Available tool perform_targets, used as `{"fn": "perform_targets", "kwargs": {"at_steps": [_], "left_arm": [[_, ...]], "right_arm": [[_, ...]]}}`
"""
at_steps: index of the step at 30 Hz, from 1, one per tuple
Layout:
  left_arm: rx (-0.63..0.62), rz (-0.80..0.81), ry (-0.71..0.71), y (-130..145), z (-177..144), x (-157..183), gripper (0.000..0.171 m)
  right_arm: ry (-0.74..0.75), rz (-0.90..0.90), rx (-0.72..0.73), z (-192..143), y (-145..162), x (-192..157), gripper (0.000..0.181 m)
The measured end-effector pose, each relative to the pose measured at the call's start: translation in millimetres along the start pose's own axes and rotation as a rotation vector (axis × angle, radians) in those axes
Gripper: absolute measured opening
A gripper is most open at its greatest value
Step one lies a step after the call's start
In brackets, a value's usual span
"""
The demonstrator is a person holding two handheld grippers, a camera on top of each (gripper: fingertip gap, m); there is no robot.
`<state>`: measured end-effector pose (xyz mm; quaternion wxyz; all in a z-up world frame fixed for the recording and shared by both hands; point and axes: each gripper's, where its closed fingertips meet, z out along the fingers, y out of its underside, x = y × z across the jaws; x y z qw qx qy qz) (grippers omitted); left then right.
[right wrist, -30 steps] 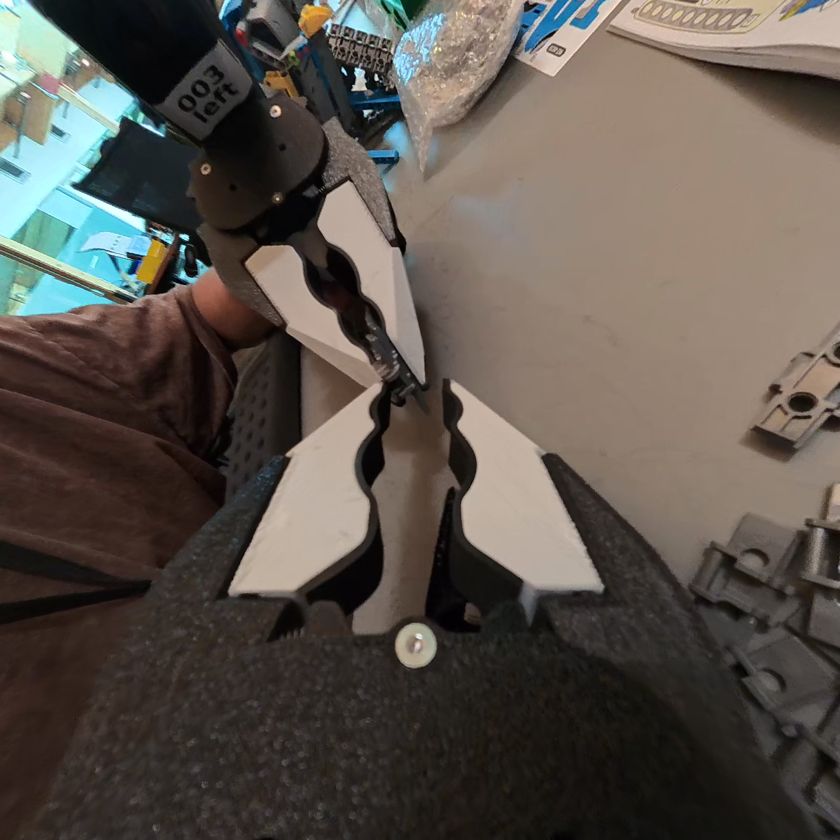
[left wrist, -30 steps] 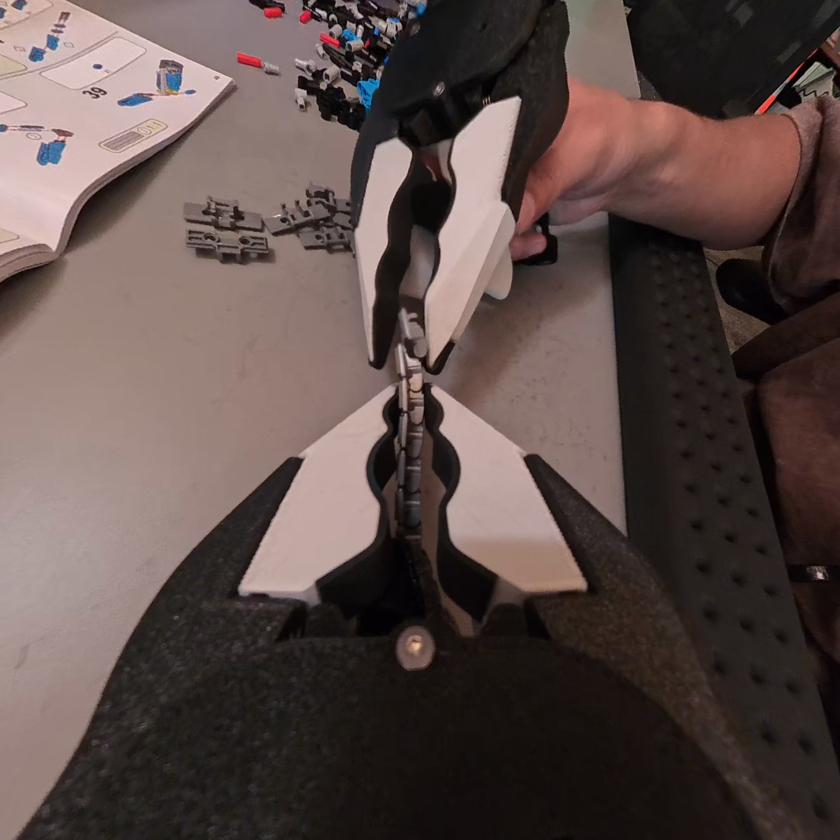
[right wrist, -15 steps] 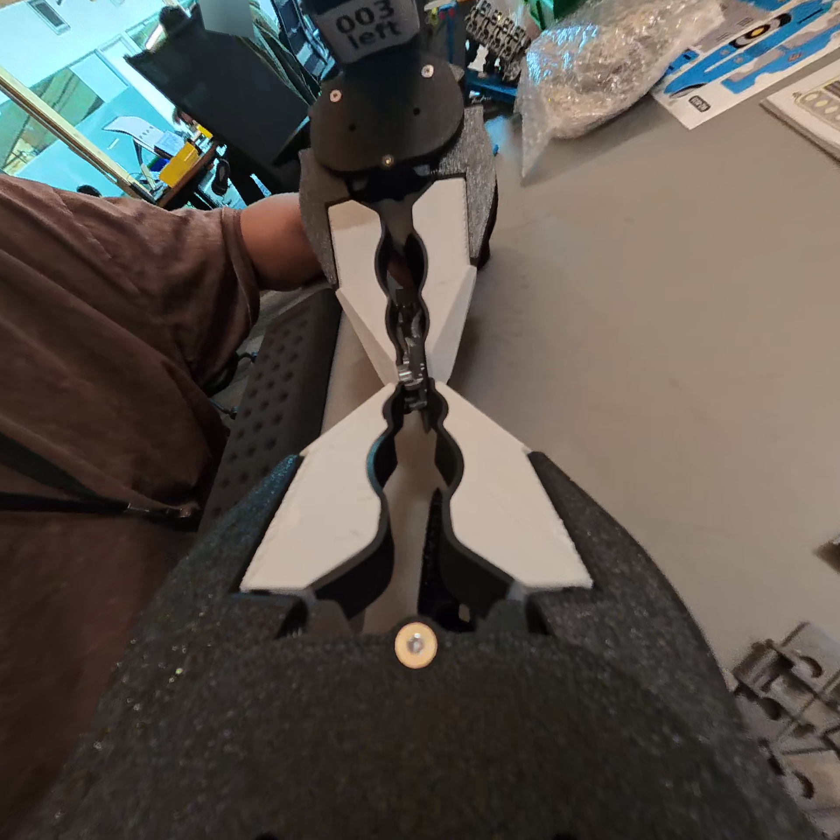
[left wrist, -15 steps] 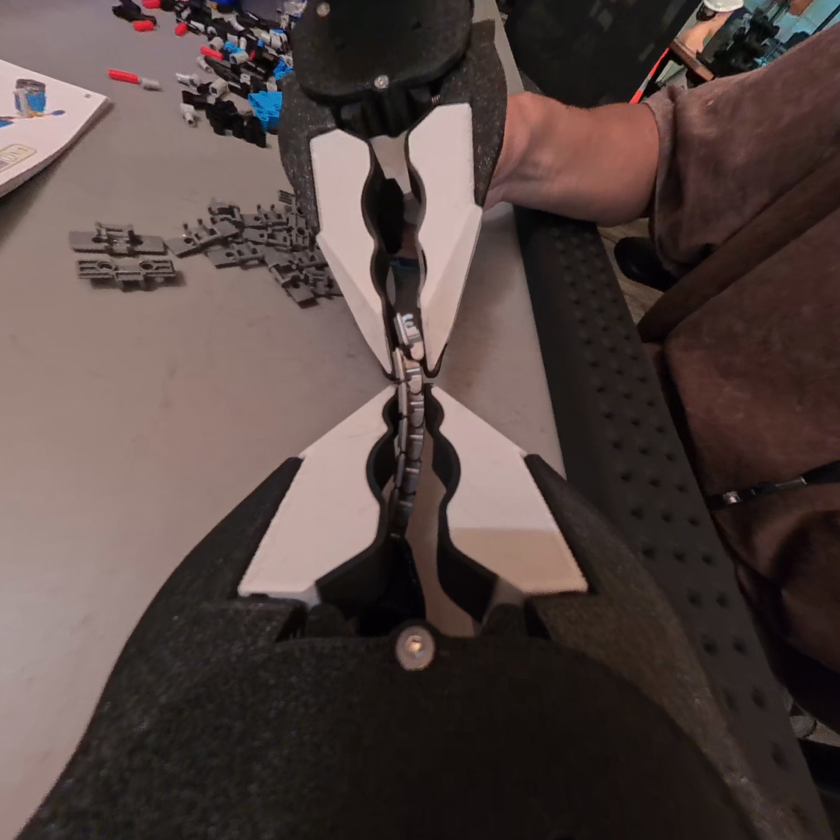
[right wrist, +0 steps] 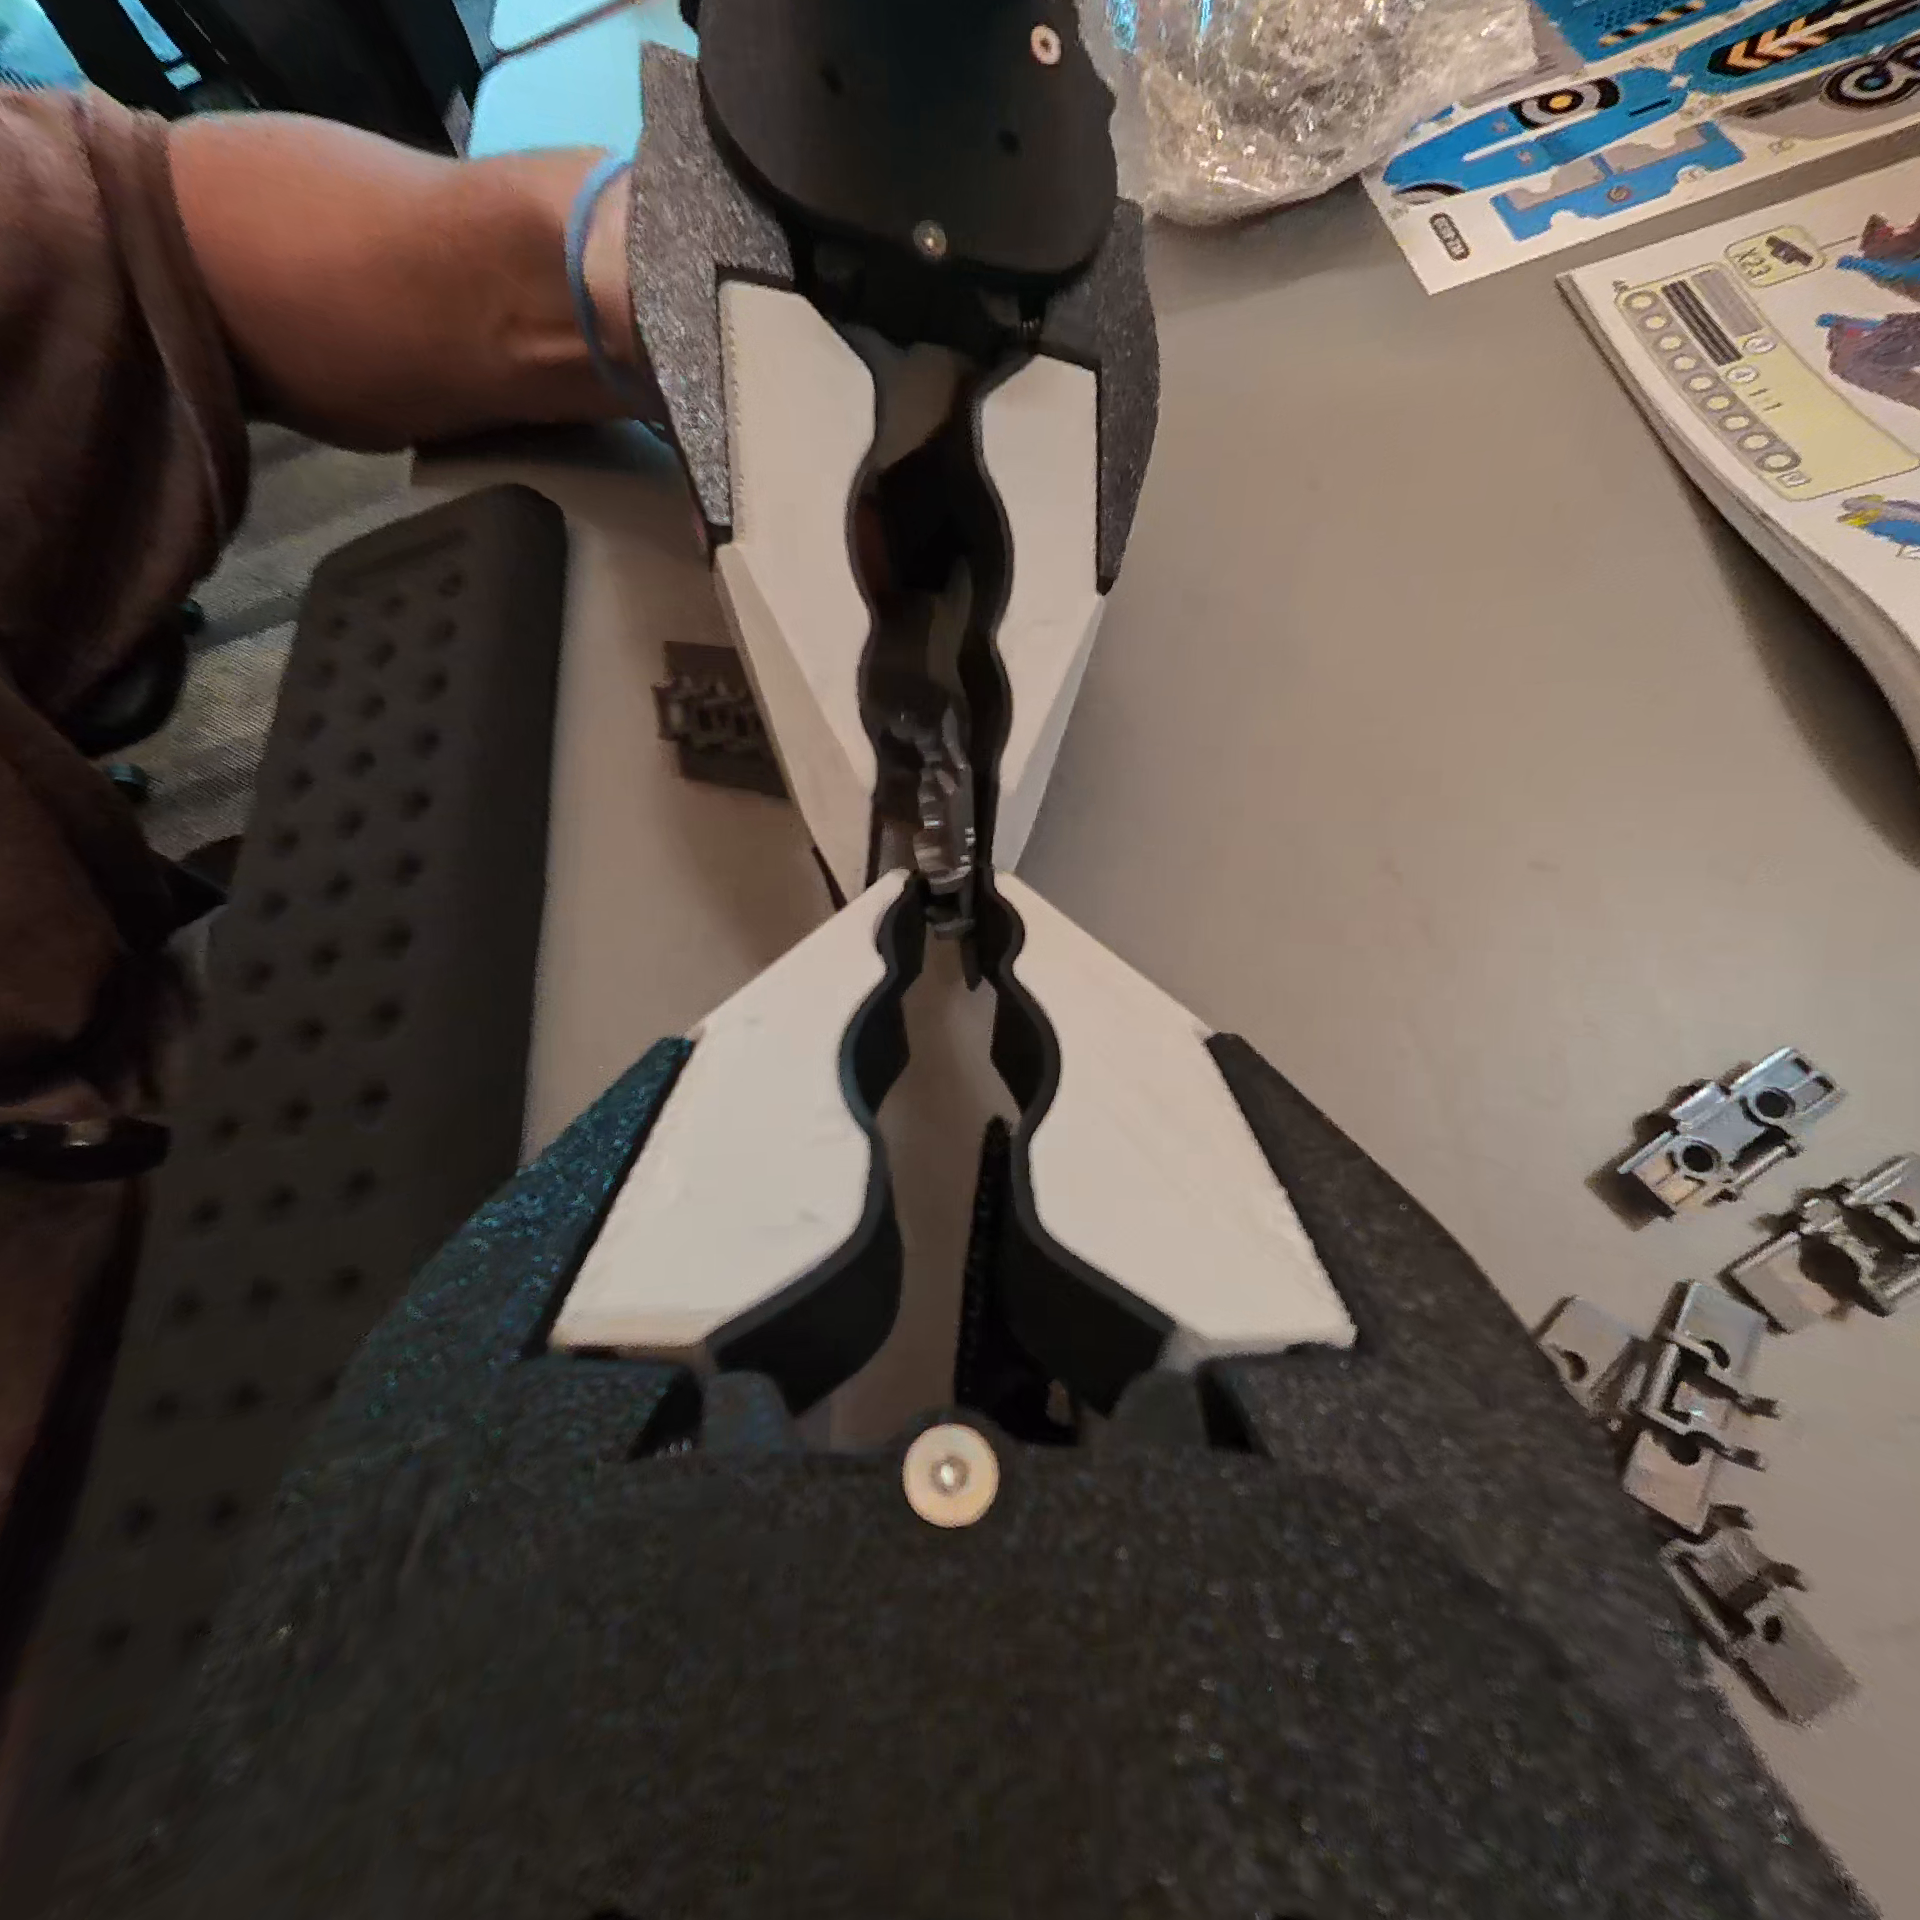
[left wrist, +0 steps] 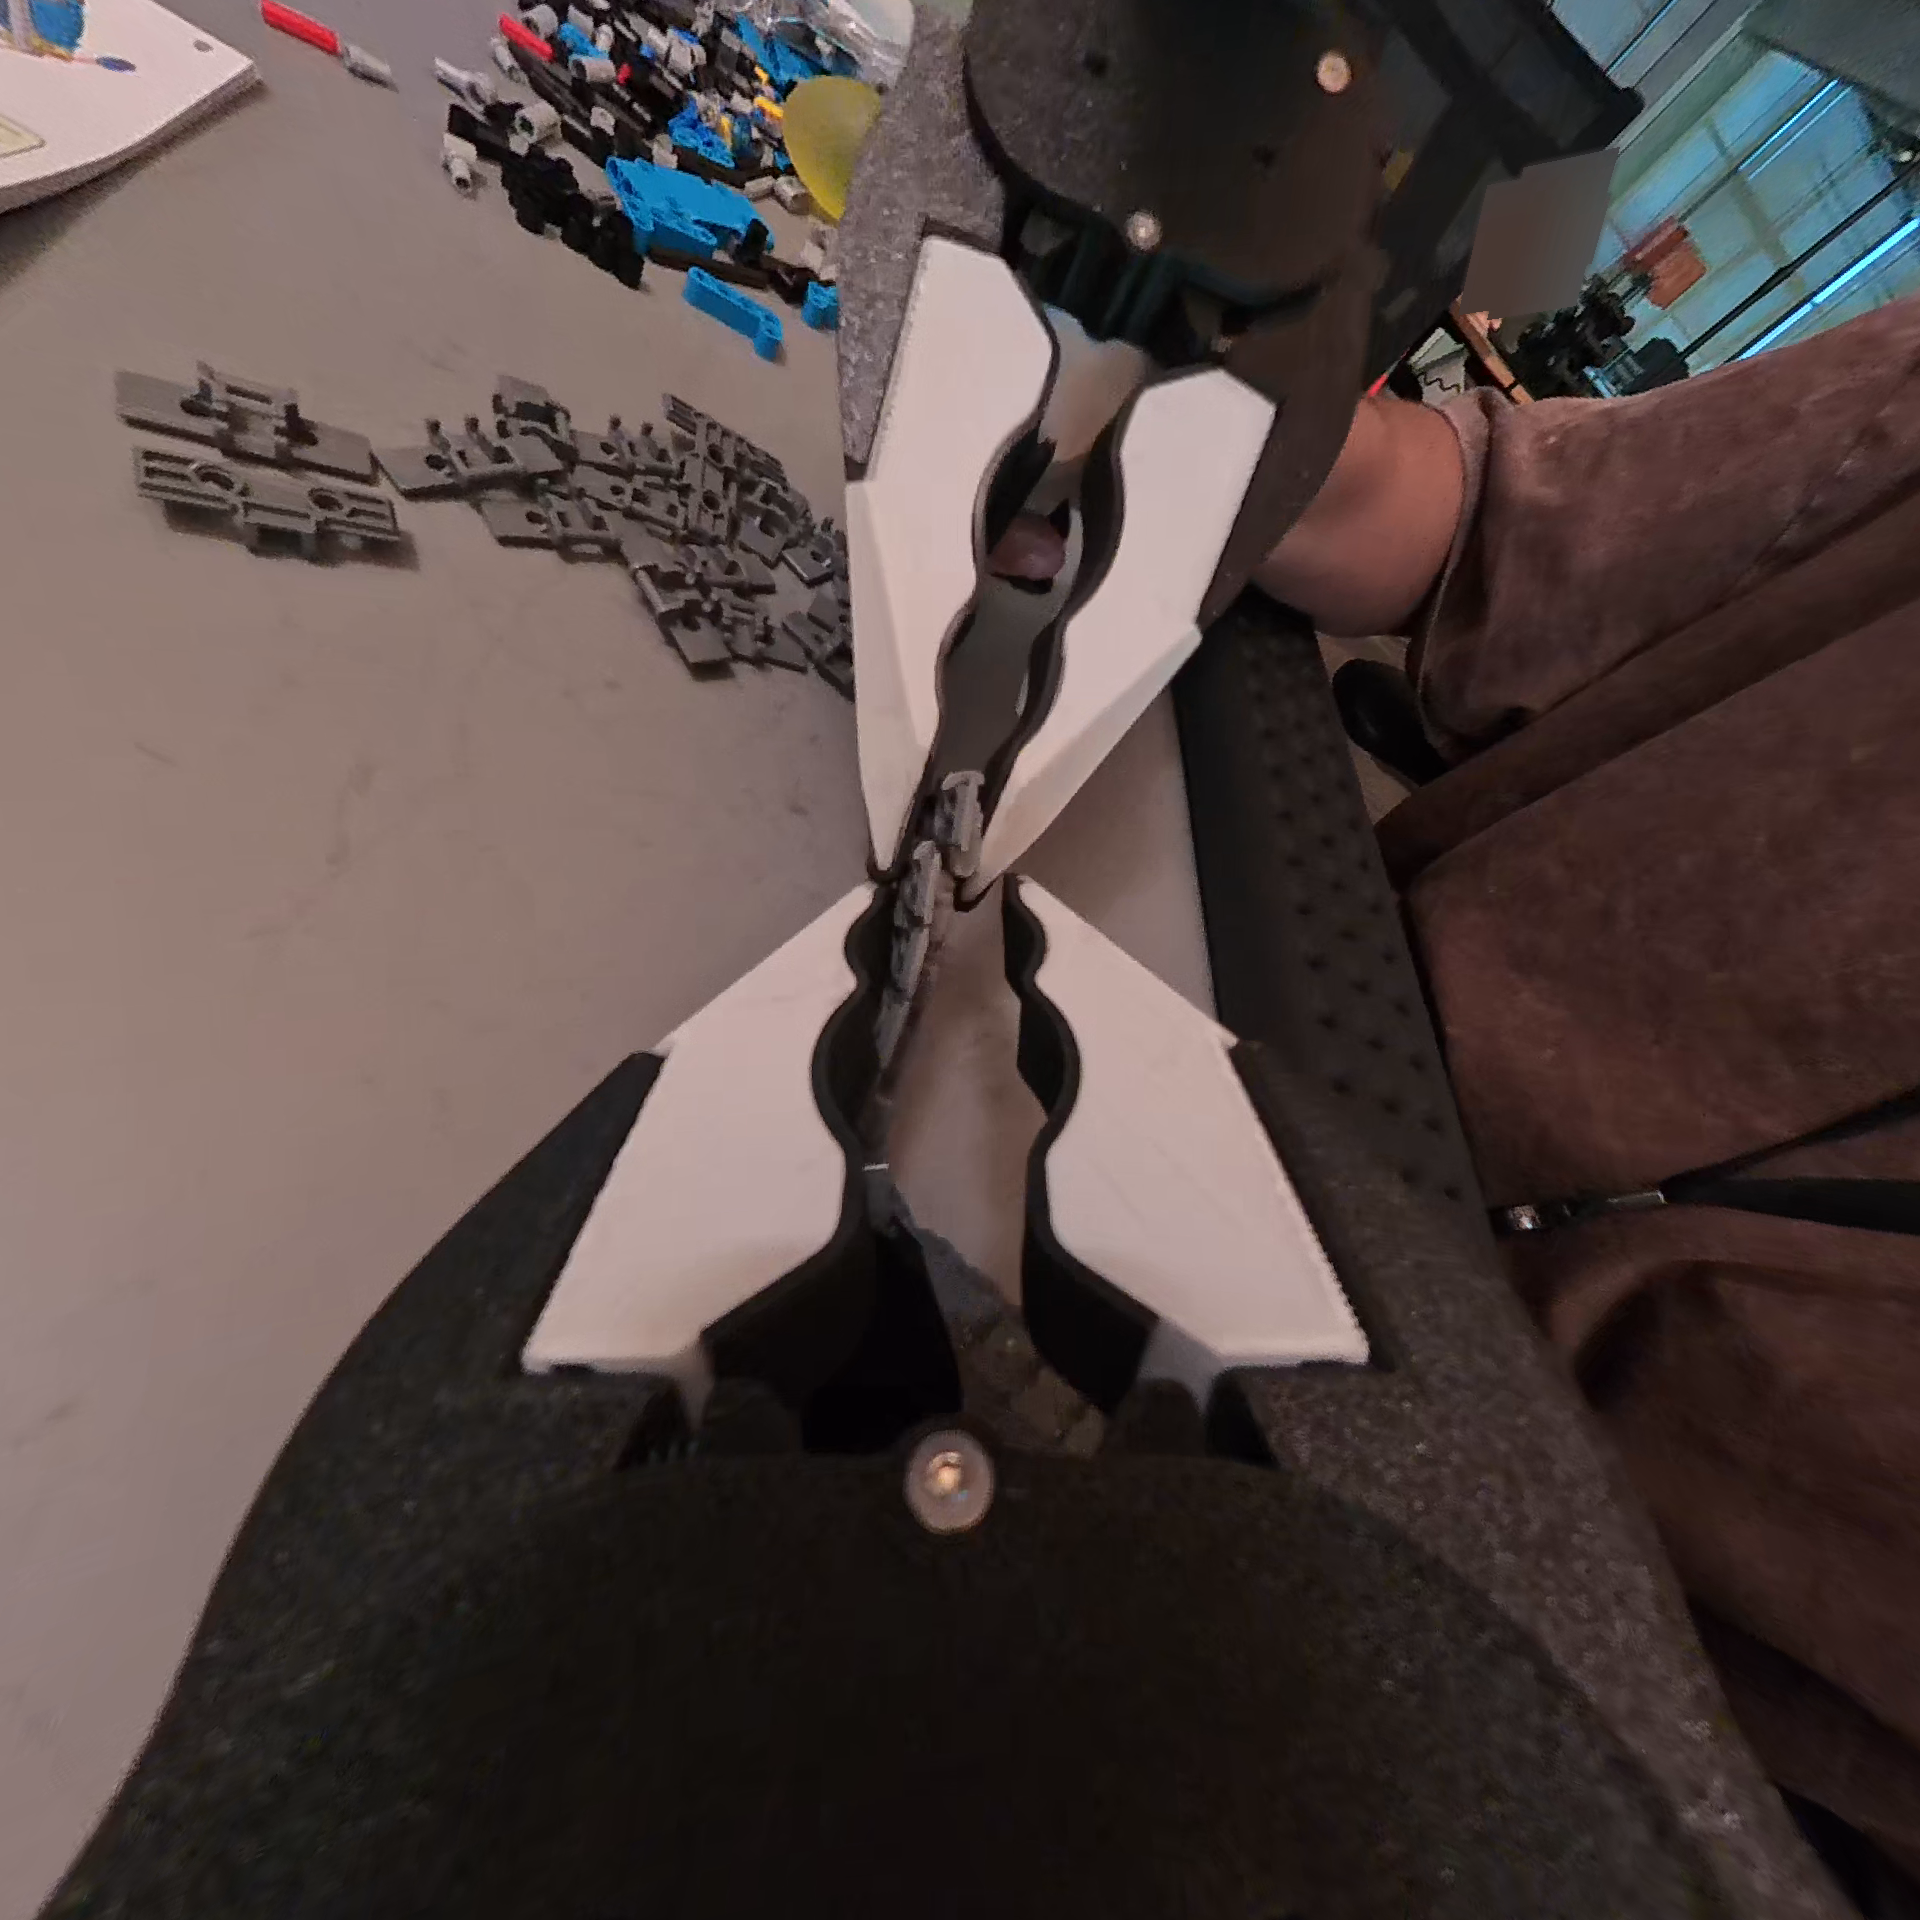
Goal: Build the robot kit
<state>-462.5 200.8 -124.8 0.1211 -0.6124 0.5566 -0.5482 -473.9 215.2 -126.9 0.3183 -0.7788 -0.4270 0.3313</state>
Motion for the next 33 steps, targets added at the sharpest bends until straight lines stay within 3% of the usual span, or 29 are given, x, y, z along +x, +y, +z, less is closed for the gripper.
{"fn": "perform_targets", "kwargs": {"at_steps": [12,23,28,33], "left_arm": [[-0.038,-0.052,0.003,7.5,0.0,-3.8,0.013],[0.075,-0.107,0.206,-10.3,-9.5,22.0,0.011],[0.096,-0.1,0.218,-13.5,-11.2,23.8,0.007],[0.084,-0.109,0.186,-11.6,-8.8,19.1,0.007]], "right_arm": [[0.031,0.023,0.014,3.9,2.8,6.1,0.019],[-0.271,0.326,0.178,-9.9,-15.8,-8.8,0.028],[-0.411,0.463,0.243,-17.3,-23.4,-13.3,0.025],[-0.377,0.47,0.233,-15.5,-18.5,-6.6,0.024]]}}
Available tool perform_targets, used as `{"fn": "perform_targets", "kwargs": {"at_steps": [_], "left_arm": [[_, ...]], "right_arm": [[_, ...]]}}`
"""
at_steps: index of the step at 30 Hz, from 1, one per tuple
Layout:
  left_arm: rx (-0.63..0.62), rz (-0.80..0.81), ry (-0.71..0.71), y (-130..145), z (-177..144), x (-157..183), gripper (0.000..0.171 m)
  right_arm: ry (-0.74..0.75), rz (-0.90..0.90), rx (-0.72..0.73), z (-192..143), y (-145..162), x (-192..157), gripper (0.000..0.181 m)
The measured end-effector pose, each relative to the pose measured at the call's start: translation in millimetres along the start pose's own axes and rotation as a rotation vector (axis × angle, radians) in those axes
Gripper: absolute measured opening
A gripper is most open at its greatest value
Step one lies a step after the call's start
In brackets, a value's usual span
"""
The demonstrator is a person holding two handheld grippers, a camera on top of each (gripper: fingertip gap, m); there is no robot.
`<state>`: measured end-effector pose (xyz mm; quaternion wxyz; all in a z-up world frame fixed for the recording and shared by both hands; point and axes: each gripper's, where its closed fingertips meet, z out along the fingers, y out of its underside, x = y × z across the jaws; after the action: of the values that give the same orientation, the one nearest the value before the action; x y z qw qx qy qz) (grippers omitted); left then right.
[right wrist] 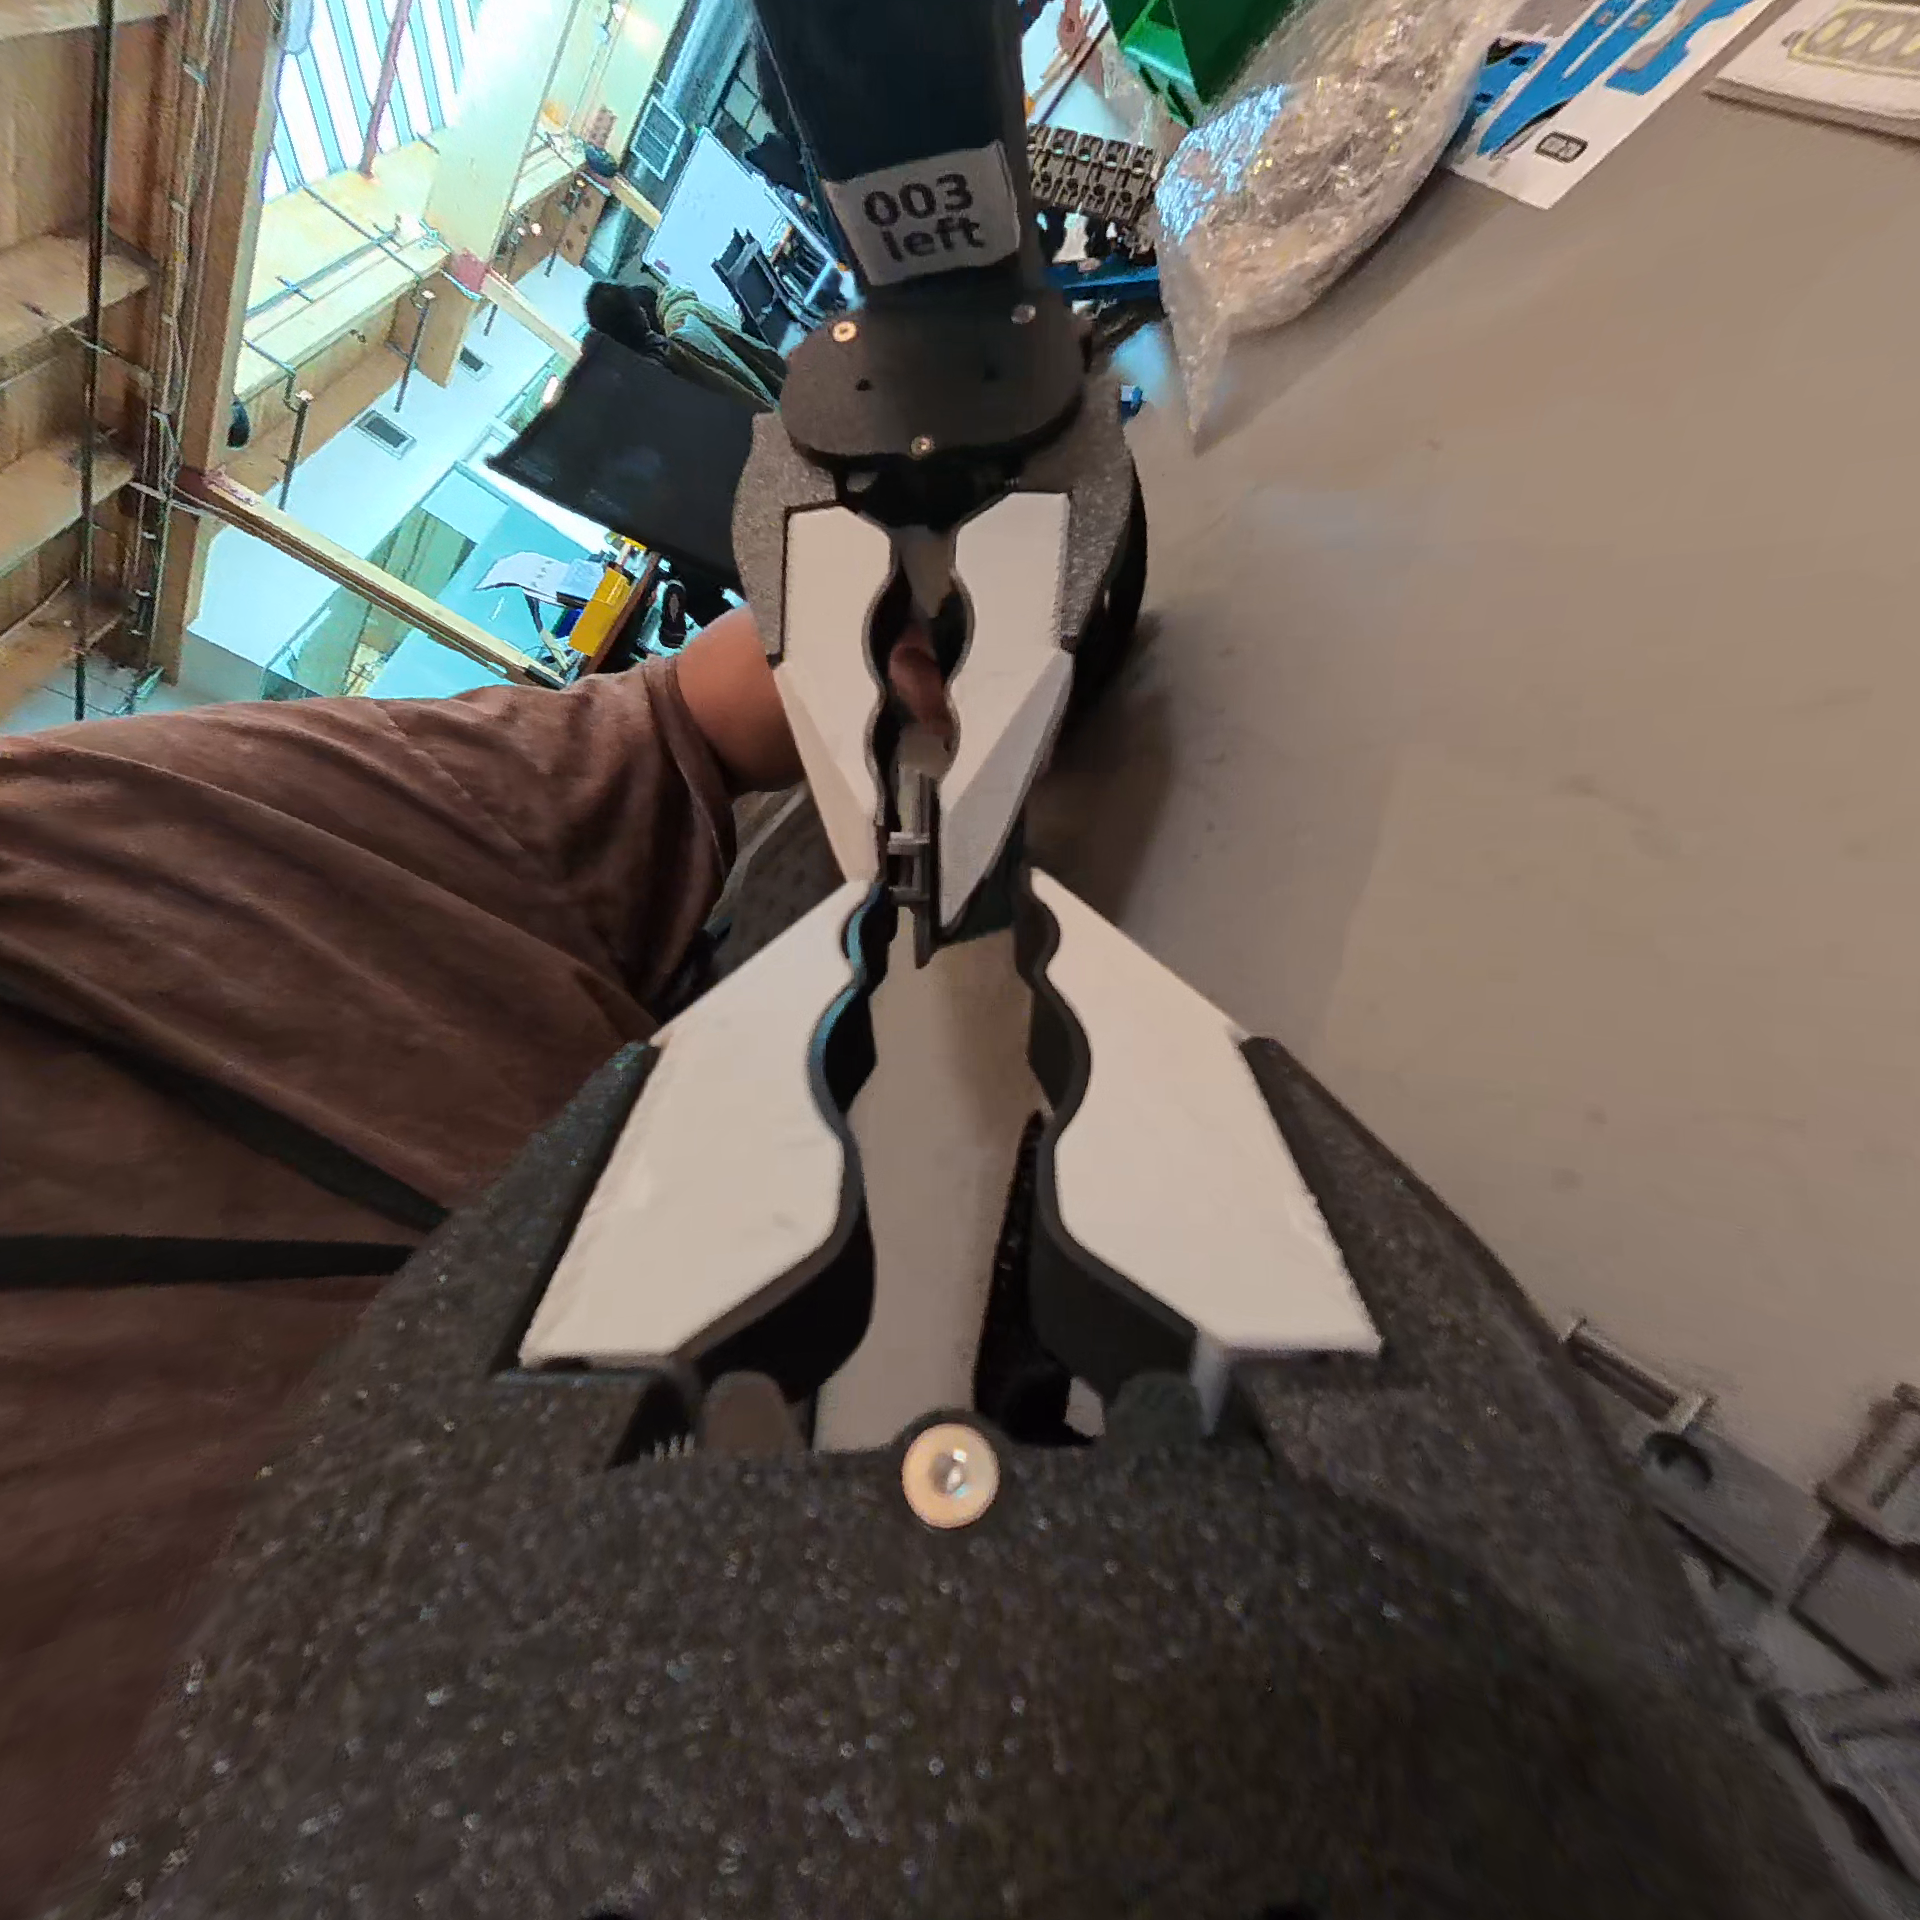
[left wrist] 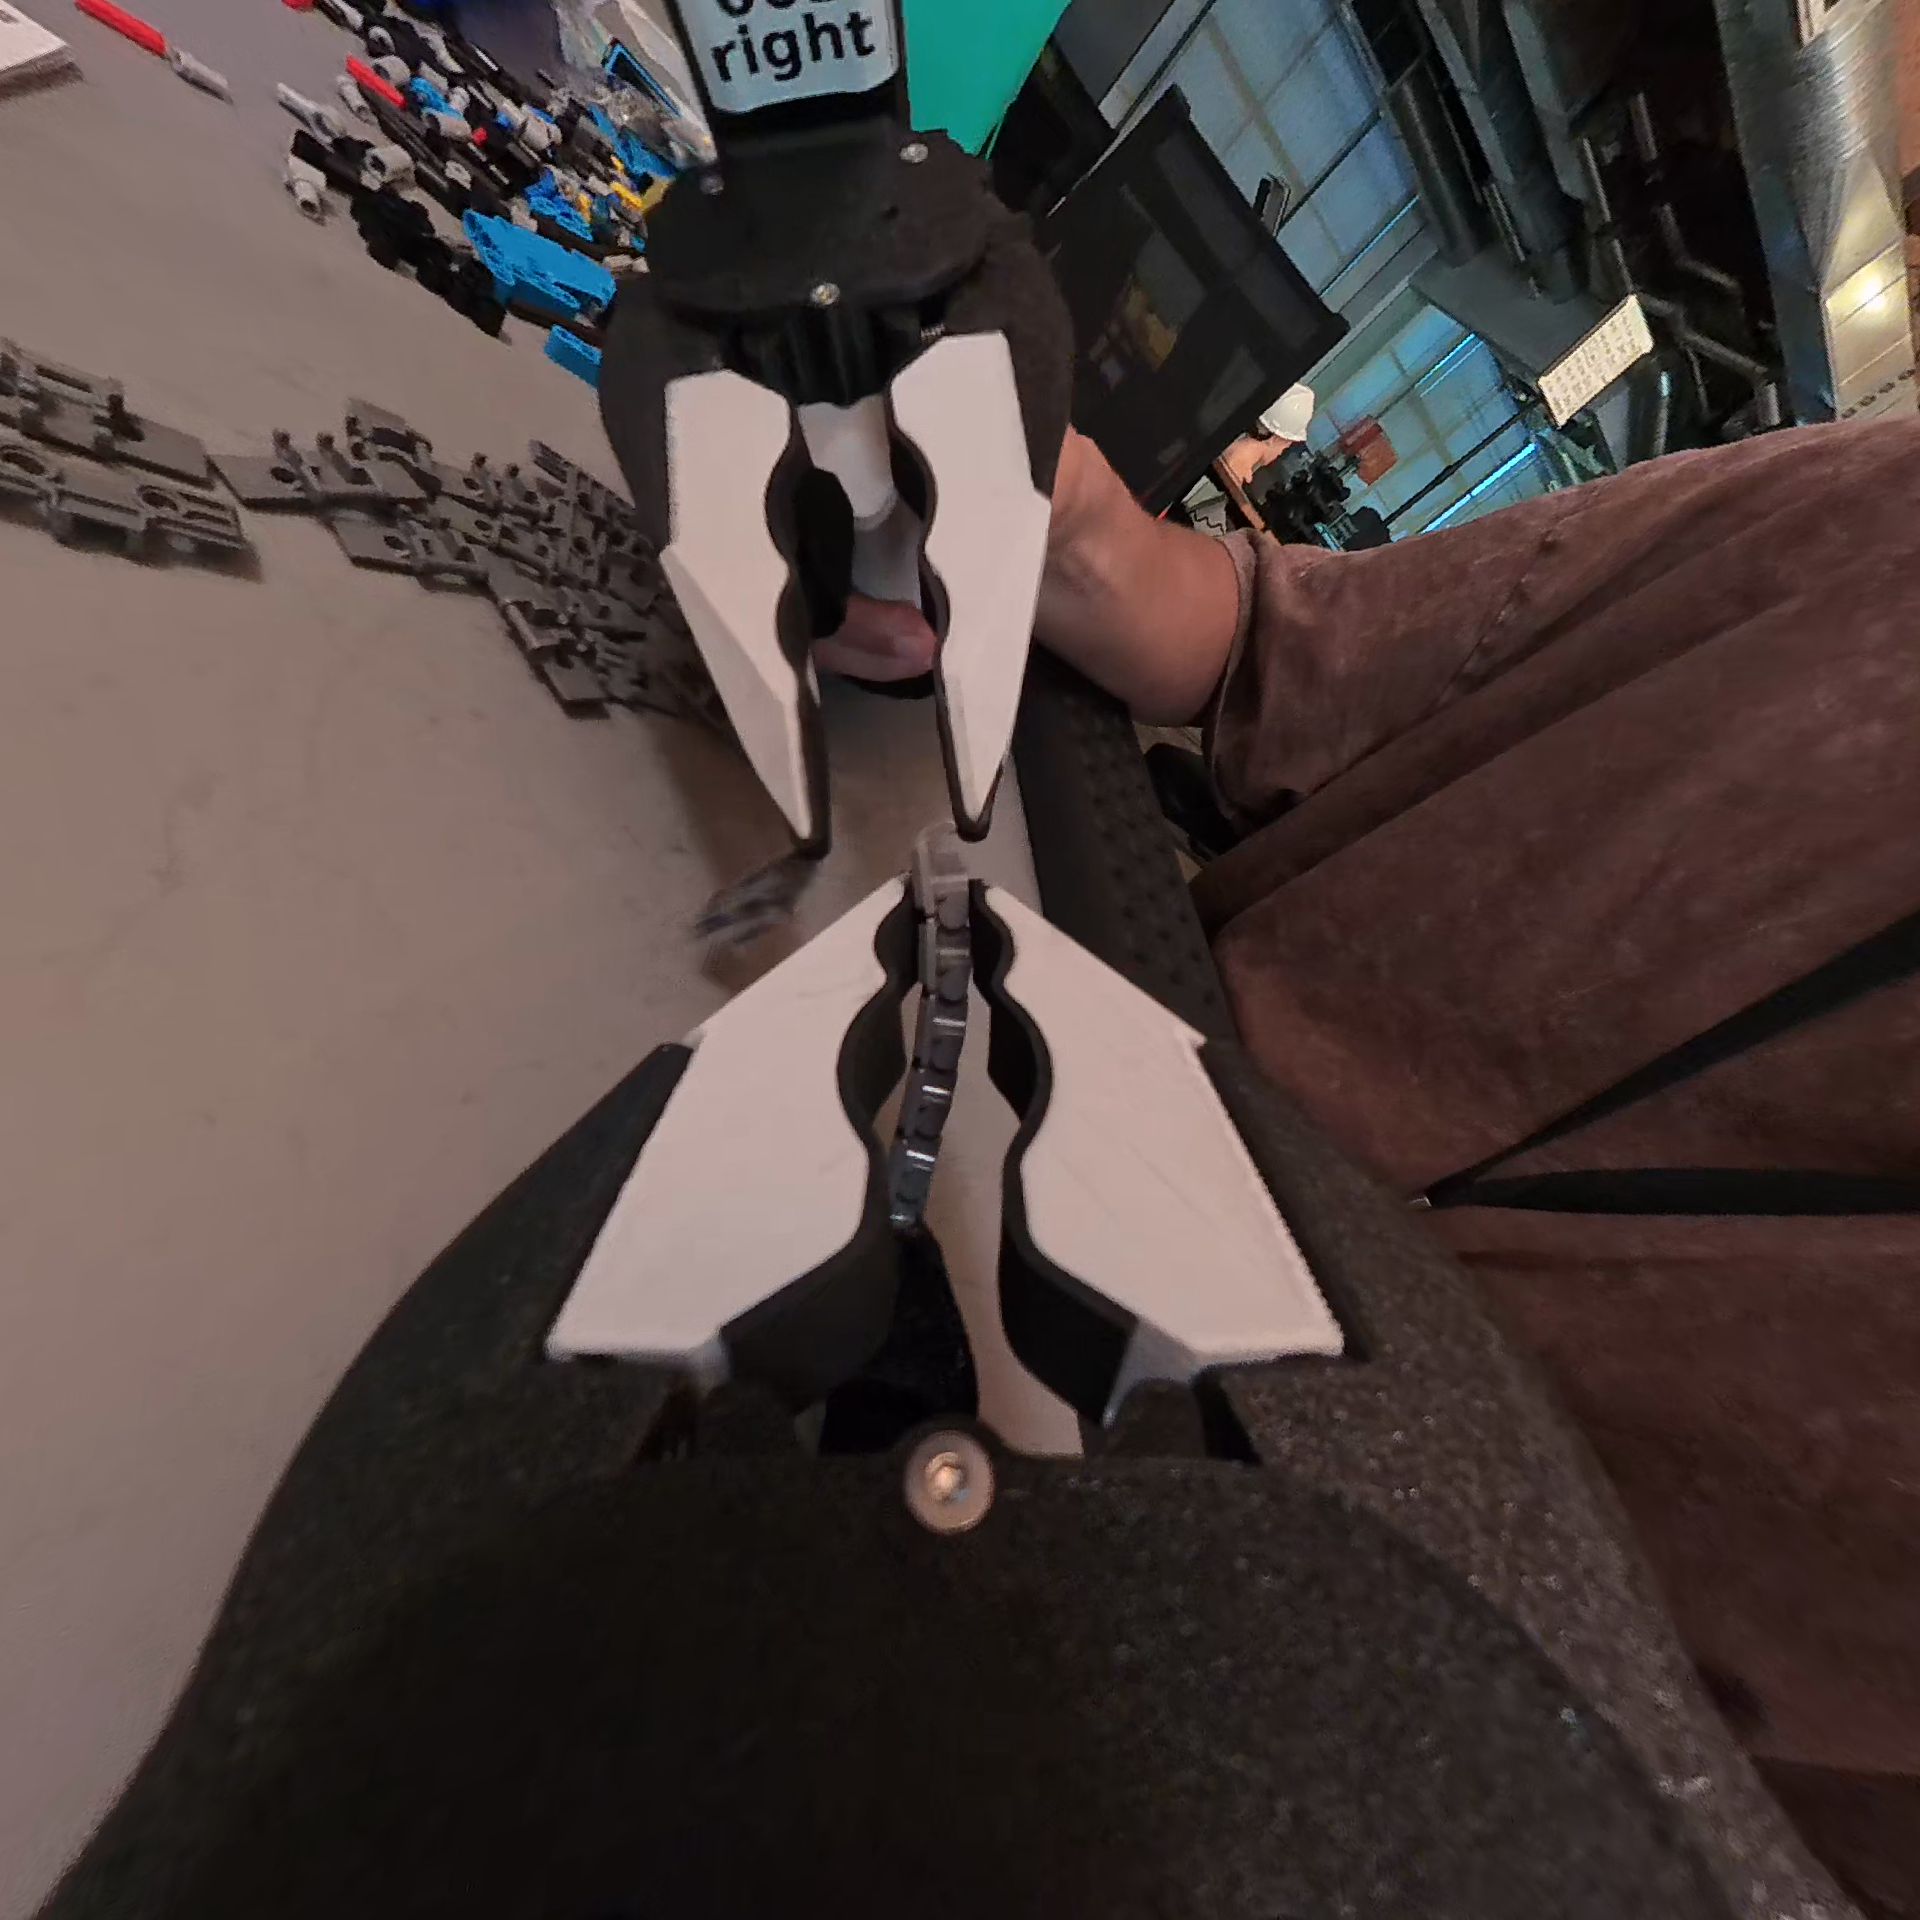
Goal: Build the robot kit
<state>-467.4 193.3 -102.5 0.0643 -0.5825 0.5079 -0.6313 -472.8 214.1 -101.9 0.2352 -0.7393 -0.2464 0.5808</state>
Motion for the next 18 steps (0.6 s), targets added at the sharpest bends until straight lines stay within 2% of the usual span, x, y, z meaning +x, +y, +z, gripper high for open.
{"fn": "perform_targets", "kwargs": {"at_steps": [3,4,5,8,10,11,15,18], "left_arm": [[-0.006,-0.005,-0.028,0.9,0.1,-4.2,0.007],[-0.019,-0.017,-0.039,2.8,-0.6,-6.3,0.007],[-0.033,-0.03,-0.056,4.9,-2.3,-9.8,0.008],[-0.092,-0.034,-0.165,13.5,-10.7,-28.9,0.007],[-0.12,-0.043,-0.186,17.9,-13.1,-33.5,0.007],[-0.121,-0.048,-0.196,18.5,-13.2,-35.7,0.007],[-0.152,-0.039,-0.215,23.6,-10.3,-38.5,0.008],[-0.163,-0.026,-0.218,25.3,-8.6,-38.1,0.008]], "right_arm": [[-0.011,-0.027,-0.012,-0.1,0.5,-5.4,0.006],[0.012,-0.039,-0.024,-0.7,1.6,-3.4,0.005],[0.05,-0.062,-0.038,-2.8,2.6,0.4,0.005],[0.225,-0.208,-0.123,-13.9,9.0,16.8,0.023],[0.333,-0.367,-0.288,-19.4,29.3,26.3,0.023],[0.336,-0.413,-0.363,-19.7,41.1,24.3,0.023],[0.327,-0.5,-0.466,-11.1,59.8,11.5,0.029],[0.434,-0.623,-0.486,-7.2,56.7,19.2,0.021]]}}
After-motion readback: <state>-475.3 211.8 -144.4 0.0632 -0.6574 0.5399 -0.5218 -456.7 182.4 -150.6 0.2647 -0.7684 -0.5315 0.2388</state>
